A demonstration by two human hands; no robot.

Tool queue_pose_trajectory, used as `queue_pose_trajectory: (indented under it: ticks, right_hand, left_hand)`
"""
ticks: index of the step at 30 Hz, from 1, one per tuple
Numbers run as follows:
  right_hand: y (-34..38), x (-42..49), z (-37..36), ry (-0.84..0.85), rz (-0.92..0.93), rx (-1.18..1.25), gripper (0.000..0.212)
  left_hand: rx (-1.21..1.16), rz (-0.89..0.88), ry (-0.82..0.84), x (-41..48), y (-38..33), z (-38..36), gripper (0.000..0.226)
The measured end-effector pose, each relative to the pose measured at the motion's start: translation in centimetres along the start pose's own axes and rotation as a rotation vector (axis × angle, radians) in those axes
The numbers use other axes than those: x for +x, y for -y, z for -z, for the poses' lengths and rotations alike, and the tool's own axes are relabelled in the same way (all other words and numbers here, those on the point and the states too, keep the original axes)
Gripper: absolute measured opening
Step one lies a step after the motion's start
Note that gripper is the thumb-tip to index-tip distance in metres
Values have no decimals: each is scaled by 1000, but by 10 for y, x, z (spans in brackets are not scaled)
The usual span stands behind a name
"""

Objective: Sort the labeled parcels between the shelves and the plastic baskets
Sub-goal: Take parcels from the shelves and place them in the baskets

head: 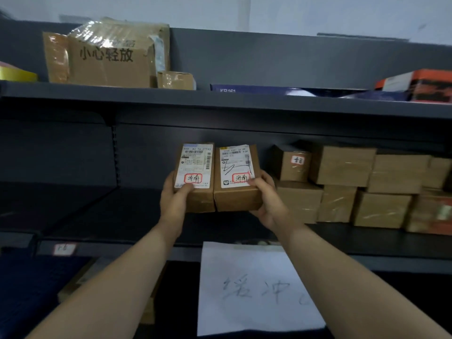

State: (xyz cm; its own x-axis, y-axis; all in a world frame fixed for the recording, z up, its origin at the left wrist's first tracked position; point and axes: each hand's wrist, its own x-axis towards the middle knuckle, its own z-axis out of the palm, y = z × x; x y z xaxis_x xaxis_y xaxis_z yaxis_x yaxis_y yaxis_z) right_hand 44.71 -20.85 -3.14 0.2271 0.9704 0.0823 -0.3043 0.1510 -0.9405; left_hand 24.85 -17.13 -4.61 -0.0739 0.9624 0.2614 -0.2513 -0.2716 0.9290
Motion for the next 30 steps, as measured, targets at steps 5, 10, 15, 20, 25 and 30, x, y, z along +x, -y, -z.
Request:
queue_pose_trajectory:
  ticks: [5, 10, 15, 20, 25, 30]
  right_hand:
    - [21, -40, 32, -105, 70, -41, 56]
    - [39, -83, 77, -417, 132, -75, 54]
    - [42, -172, 147, -676, 174, -53, 49]
    - [50, -272, 218, -946, 179, -4, 44]
    - [52, -358, 292, -1147, 189, 15, 41]
    - [58, -432, 392, -1313, 166, -1, 40]
  left_hand:
    - [-79, -90, 12, -28, -7, -39, 40]
    - [-168, 31, 293, -59, -3, -75, 32]
    - [-179, 142, 711, -122, 12, -133, 37]
    - [-196, 294, 952, -204, 32, -209, 46]
    - [-112, 429, 1094, -291, 61, -289, 48]
    - [-78, 584, 1172, -389, 98, -380, 36]
